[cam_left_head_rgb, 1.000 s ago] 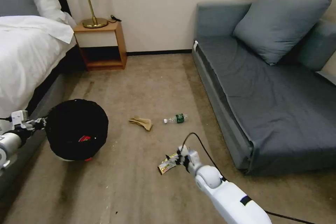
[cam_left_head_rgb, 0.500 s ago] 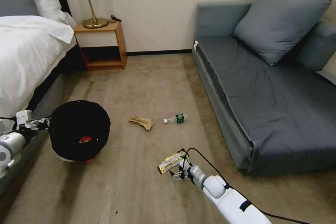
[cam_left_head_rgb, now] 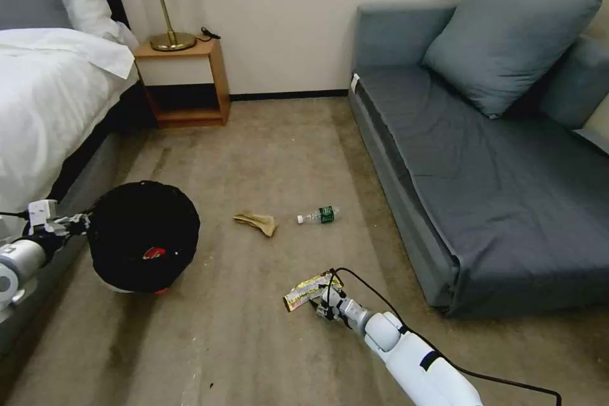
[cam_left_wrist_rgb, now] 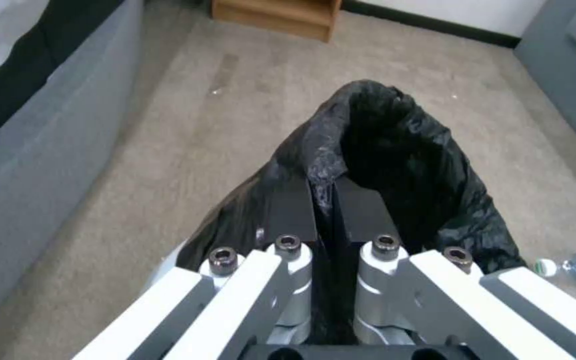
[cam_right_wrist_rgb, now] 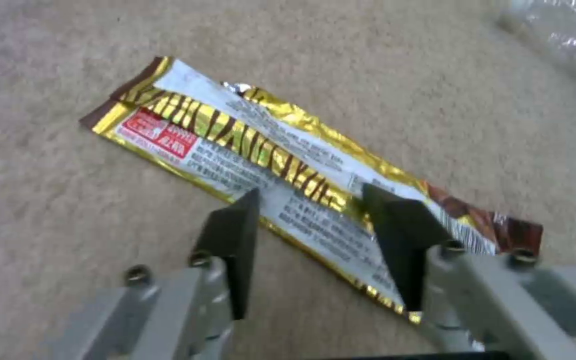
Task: Pick up the trash bin, then pick up the garbage on the floor and place it into the trash bin.
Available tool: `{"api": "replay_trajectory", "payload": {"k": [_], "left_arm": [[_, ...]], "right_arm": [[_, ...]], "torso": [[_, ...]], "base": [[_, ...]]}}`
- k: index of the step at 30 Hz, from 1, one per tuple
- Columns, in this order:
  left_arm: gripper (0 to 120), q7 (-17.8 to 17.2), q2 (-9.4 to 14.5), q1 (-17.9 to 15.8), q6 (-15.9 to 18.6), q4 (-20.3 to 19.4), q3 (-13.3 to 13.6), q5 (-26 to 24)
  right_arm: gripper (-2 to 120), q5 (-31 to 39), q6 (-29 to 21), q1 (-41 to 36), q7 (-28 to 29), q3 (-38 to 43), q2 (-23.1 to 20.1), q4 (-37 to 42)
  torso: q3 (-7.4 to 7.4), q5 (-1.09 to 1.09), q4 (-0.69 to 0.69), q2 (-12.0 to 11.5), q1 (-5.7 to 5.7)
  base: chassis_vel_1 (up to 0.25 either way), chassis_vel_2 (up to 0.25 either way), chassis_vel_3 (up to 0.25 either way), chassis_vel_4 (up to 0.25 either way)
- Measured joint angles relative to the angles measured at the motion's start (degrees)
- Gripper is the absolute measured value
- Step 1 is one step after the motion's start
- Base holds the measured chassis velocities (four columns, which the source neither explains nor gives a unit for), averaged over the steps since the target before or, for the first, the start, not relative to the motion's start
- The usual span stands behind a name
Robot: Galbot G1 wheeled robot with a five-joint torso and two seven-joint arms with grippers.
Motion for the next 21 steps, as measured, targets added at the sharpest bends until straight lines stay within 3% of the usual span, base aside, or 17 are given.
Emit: {"api": "replay_trajectory", "payload": {"k": [2, 6, 8, 17, 21], "left_arm": [[4, 0.0, 0.0, 0.0, 0.0, -0.2, 0.0, 0.0], [4, 0.0, 0.0, 0.1, 0.0, -0.2, 0.0, 0.0], [4, 0.1, 0.0, 0.4, 0.0, -0.2, -0.1, 0.1], [4, 0.2, 0.2, 0.4, 0.0, -0.2, -0.3, 0.1], [4, 0.2, 0.1, 0.2, 0.0, -0.2, -0.2, 0.0]], "right_arm": [[28, 0.0, -0.1, 0.4, 0.0, -0.3, 0.3, -0.3], [18, -0.2, -0.1, 0.8, 0.0, -0.6, 0.7, -1.1], [2, -0.3, -0.1, 1.3, 0.0, -0.3, 1.5, -2.6], [0, 0.6, 0.0, 0.7, 1.0, -0.2, 0.6, -0.6], [0, 3.7, -0.1, -0.9, 1.2, -0.8, -1.7, 4.6]], "torso": [[0.0, 0.0, 0.0, 0.0, 0.0], [0.0, 0.0, 0.0, 0.0, 0.0], [0.0, 0.0, 0.0, 0.0, 0.0], [0.0, 0.0, 0.0, 0.0, 0.0], [0.0, 0.0, -0.01, 0.0, 0.0]], "base": [[0.0, 0.0, 0.0, 0.0], [0.0, 0.0, 0.0, 0.0], [0.0, 0.0, 0.0, 0.0], [0.0, 0.0, 0.0, 0.0], [0.0, 0.0, 0.0, 0.0]]}}
